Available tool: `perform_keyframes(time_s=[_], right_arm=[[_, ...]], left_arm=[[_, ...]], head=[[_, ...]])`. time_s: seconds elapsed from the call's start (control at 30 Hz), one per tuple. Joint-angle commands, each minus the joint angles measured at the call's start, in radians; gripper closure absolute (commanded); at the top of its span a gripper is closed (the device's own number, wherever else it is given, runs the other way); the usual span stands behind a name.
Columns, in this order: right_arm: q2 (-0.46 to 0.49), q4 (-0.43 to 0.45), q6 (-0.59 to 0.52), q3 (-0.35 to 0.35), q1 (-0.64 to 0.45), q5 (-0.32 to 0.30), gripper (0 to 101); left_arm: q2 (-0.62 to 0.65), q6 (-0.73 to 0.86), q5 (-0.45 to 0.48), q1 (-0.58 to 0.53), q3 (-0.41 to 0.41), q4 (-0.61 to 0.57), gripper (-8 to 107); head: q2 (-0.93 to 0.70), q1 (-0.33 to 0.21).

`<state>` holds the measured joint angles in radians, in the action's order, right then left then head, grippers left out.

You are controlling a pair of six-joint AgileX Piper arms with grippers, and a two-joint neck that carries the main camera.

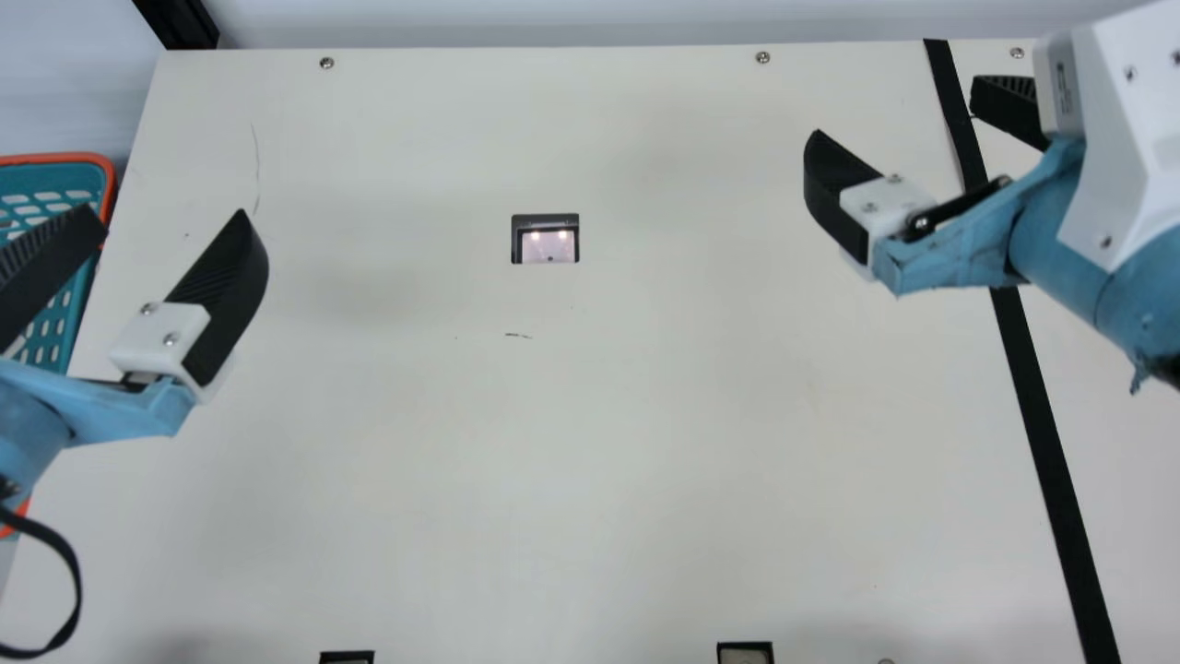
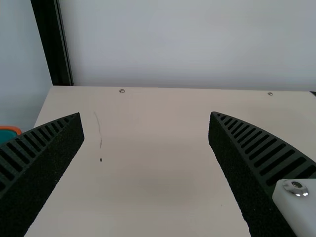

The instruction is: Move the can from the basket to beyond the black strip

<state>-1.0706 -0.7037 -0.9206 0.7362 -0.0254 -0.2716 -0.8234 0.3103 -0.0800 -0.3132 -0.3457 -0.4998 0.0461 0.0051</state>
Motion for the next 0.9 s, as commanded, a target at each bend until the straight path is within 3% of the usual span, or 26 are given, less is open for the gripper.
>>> perform_keyframes(time_s=[0.0, 0.43, 0.87], right_arm=[[0.059, 0.01, 0.009, -0.035, 0.003, 0.002, 0], [0.296, 0.081, 0.104, -0.163, 0.002, -0.061, 0], [0.443, 0.156, 0.21, -0.26, 0.02, -0.098, 0]], left_arm=[[0.018, -0.014, 0.022, 0.009, 0.002, 0.018, 9], [0.193, -0.115, 0.205, 0.086, 0.03, 0.132, 9], [0.384, -0.233, 0.366, 0.135, 0.063, 0.243, 9]], head=[[-0.002, -0.001], [-0.002, -0.001], [-0.002, -0.001]])
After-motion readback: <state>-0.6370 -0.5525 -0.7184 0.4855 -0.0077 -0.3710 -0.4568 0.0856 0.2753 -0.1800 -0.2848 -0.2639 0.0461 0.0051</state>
